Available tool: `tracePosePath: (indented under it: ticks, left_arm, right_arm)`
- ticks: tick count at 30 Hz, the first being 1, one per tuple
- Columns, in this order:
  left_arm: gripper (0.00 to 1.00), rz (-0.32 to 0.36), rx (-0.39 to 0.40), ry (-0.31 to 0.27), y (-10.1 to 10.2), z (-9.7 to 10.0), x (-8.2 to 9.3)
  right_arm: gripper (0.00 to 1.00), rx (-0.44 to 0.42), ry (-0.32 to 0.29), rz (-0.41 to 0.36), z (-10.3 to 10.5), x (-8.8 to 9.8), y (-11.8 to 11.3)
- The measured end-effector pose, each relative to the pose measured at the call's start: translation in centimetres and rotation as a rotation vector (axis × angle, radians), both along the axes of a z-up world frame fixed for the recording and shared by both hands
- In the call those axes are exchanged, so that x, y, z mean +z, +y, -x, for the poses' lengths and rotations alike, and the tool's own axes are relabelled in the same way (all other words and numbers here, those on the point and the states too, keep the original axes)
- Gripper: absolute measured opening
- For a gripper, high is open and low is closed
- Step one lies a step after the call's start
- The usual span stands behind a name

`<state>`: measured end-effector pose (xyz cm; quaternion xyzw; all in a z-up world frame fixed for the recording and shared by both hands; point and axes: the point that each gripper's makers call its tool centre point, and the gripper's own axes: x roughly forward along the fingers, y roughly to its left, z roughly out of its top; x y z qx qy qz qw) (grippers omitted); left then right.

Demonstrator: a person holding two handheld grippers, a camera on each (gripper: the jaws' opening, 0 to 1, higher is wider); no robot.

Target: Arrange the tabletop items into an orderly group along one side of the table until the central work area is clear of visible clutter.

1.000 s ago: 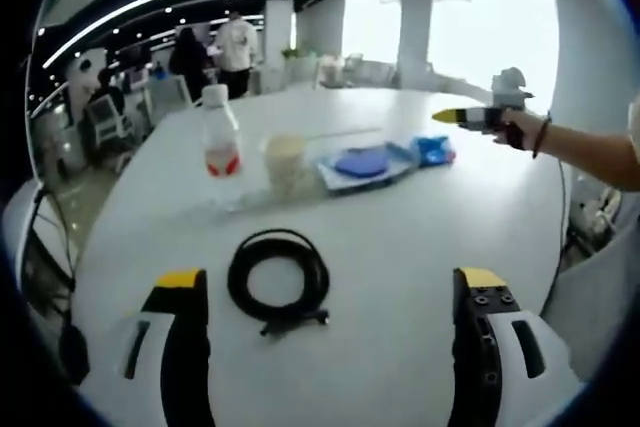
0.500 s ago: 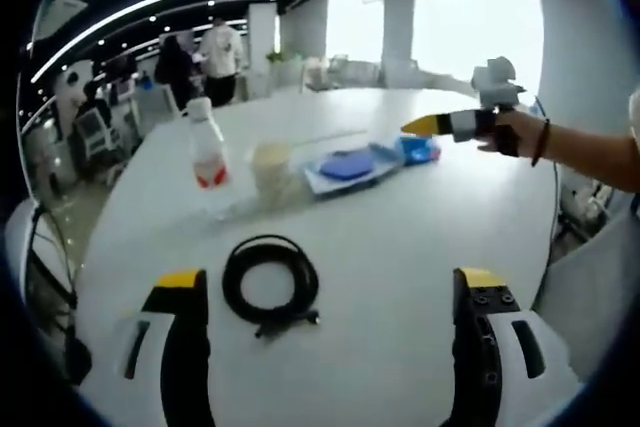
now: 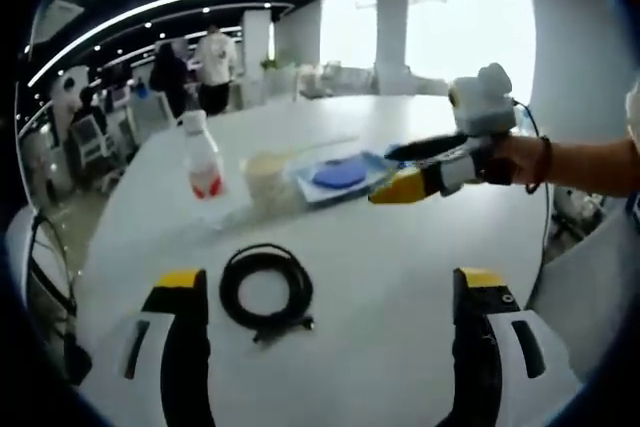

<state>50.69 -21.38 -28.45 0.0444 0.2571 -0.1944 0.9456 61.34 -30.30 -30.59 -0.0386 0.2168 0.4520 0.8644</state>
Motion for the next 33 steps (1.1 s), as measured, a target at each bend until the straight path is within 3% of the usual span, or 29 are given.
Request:
tracePosePath:
  ticks: [3,6,10,15,19,24,29,33]
  left_arm:
    - [0.99,0.002,-0.004,0.008,0.0,0.1,-0.1]
    - [0.99,0.004,-0.004,0.01,0.0,0.2,-0.1]
    - [0.99,0.074,0.004,0.013,-0.2,0.0,0.3]
    - [0.99,0.042,0.007,0.013,0.0,0.0,0.1]
    - [0.99,0.01,0.005,0.01,0.2,0.1,0.0]
    - [0.99,-0.014,-0.006,0.022,0.6,0.4,0.1]
    - [0.99,-0.042,-0.022,0.031,0.7,0.8,-0.1]
    - [0.99,-0.047,-0.023,0.041,1.0,1.4,-0.3]
  right_arm:
    - [0.99,0.083,-0.025,-0.008,1.3,0.2,2.1]
    - [0.99,0.125,-0.013,-0.005,2.3,-0.2,3.6]
    - [0.99,0.21,-0.044,0.015,3.7,-0.6,5.5]
    - [0.99,0.283,-0.06,0.01,5.1,-1.0,7.7]
    - [0.89,0.326,-0.078,0.0,5.7,-1.3,9.1]
    - [0.87,0.382,-0.09,-0.015,6.6,-1.6,10.7]
    - [0.82,0.433,-0.122,0.034,6.9,-2.6,11.5]
    - [0.69,0.458,-0.12,0.059,7.0,-3.5,11.9]
